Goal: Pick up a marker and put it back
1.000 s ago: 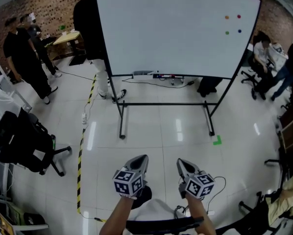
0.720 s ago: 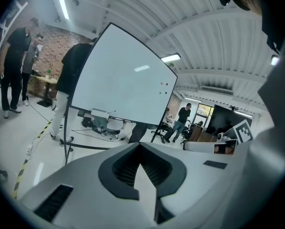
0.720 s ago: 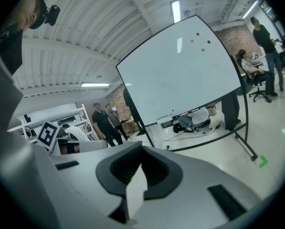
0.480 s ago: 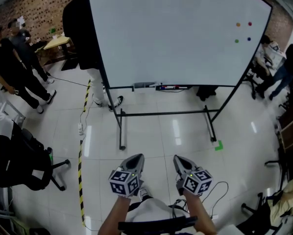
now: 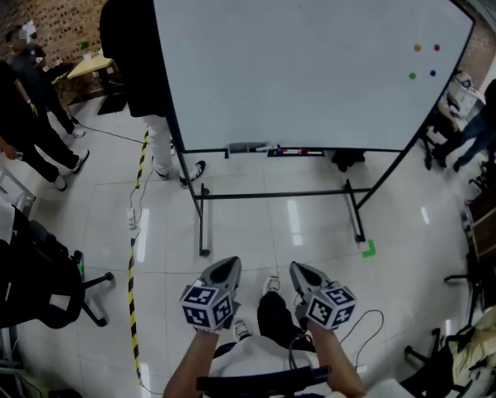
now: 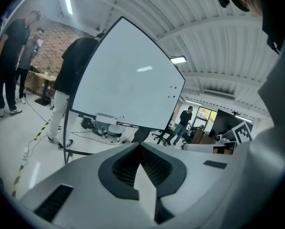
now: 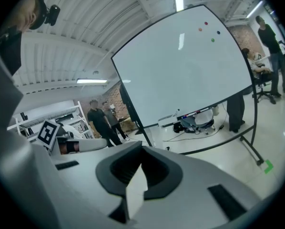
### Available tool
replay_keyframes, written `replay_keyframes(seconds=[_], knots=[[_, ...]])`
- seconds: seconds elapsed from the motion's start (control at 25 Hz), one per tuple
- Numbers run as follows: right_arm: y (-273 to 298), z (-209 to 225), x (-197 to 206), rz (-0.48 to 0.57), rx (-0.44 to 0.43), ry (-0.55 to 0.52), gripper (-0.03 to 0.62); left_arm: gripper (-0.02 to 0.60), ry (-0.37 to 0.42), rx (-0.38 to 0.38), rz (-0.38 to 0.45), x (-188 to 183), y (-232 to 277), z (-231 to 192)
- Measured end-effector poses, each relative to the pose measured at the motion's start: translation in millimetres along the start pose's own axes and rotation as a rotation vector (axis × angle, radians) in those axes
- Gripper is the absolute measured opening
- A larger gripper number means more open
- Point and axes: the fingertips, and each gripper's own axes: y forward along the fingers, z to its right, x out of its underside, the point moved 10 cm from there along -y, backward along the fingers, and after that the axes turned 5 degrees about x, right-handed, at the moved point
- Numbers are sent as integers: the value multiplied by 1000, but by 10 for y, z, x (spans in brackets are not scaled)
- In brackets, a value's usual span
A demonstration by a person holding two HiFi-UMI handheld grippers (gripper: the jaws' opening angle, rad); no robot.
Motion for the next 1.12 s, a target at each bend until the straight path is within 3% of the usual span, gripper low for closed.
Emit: replay_keyframes(seconds=[0.28, 0.68, 0.96, 1.12], knots=[[528, 192, -215, -4, -20, -4, 17, -12, 23, -4, 11, -246, 363, -254], [1541, 649, -836, 9, -34, -4, 17, -12, 54, -31, 8, -785, 1155, -712], [2190, 1096, -1212, -11, 48, 8, 25, -12, 40, -41, -12, -1064, 1668, -955], [2648, 1420, -1376, -35, 60, 49, 129, -12, 42, -62, -39, -1163, 1957, -1104]])
